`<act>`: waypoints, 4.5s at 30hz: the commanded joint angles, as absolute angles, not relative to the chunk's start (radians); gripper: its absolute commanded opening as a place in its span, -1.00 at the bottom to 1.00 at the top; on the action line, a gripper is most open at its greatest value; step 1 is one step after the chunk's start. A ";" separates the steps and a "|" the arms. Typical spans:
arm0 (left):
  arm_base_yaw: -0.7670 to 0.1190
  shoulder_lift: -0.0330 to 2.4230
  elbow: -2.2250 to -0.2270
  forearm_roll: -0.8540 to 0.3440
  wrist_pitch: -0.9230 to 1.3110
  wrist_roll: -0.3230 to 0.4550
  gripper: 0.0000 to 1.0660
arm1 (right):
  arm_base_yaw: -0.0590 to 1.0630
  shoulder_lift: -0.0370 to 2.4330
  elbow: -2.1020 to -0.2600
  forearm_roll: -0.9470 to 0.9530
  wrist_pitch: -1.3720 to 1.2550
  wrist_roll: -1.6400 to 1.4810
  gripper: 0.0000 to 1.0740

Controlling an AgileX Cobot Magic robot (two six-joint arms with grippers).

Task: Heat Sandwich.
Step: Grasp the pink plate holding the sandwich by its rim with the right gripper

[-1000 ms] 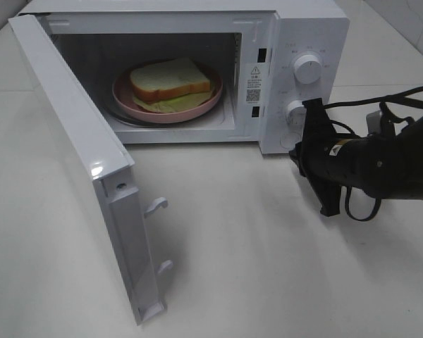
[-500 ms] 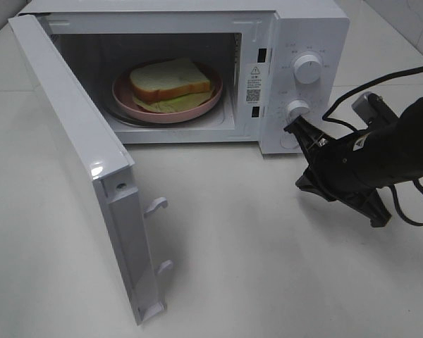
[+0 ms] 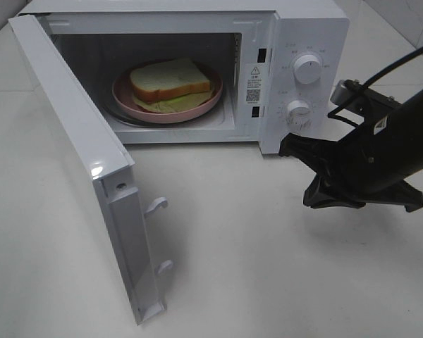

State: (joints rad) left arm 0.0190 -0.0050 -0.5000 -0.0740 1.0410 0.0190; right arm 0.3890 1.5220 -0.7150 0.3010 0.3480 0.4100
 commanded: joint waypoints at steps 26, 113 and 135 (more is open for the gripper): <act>0.022 -0.031 -0.496 -0.079 1.034 0.018 0.83 | 0.386 1.513 -1.014 0.234 0.908 -1.152 -0.72; 0.022 -0.031 -0.496 -0.079 1.034 0.018 0.83 | 0.639 2.077 -1.551 -0.121 0.462 -1.186 0.69; 0.022 -0.031 -0.496 -0.078 1.034 0.018 0.83 | 0.627 2.331 -1.870 -0.121 0.488 -1.164 0.64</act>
State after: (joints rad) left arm 0.0190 -0.0050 -0.5000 -0.0740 1.0410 0.0190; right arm 0.6330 2.3170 -1.8540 -0.1270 0.4700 -1.1740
